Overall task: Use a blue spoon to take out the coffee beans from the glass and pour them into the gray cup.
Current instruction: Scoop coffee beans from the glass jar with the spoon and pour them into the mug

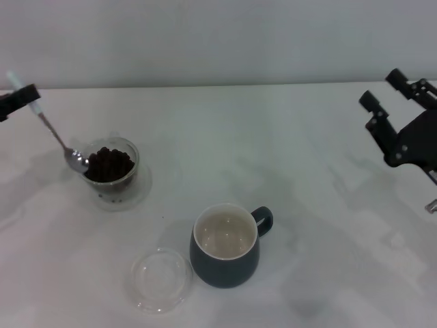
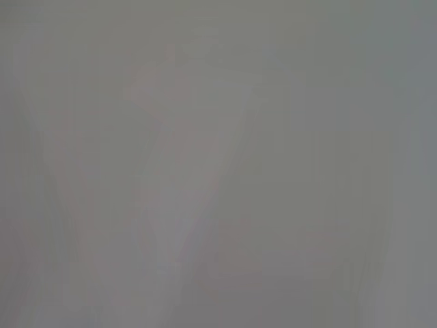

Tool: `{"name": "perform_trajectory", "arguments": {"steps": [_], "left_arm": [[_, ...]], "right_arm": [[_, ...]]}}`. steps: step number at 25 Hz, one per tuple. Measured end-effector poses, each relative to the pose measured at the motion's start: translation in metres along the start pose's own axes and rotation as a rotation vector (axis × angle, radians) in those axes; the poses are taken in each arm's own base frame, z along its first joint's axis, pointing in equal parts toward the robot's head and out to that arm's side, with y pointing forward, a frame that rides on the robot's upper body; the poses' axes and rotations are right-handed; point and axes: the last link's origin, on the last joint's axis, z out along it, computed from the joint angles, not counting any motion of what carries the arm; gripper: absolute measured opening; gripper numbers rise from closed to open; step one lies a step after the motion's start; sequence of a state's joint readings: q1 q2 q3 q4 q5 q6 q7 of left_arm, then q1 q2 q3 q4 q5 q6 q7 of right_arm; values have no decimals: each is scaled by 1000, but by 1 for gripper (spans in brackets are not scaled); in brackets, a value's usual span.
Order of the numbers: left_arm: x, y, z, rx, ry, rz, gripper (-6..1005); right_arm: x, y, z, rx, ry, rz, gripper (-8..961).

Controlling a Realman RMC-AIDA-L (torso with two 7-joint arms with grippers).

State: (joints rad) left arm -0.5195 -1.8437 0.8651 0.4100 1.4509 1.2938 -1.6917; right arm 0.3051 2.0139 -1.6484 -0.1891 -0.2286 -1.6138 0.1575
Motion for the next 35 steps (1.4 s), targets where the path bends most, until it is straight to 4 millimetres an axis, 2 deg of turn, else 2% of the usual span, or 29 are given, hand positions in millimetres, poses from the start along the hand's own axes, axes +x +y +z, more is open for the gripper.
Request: {"name": "perform_trajectory", "arguments": {"steps": [7, 14, 21, 35], "left_arm": [[20, 6, 32, 6, -70, 85, 127], [28, 10, 52, 27, -135, 136, 128], [21, 12, 62, 54, -189, 186, 128], [6, 5, 60, 105, -225, 180, 127]], "right_arm": [[2, 12, 2, -60, 13, 56, 445], [4, 16, 2, -74, 24, 91, 445], [9, 14, 4, -64, 56, 91, 445], [9, 11, 15, -55, 54, 85, 445]]}}
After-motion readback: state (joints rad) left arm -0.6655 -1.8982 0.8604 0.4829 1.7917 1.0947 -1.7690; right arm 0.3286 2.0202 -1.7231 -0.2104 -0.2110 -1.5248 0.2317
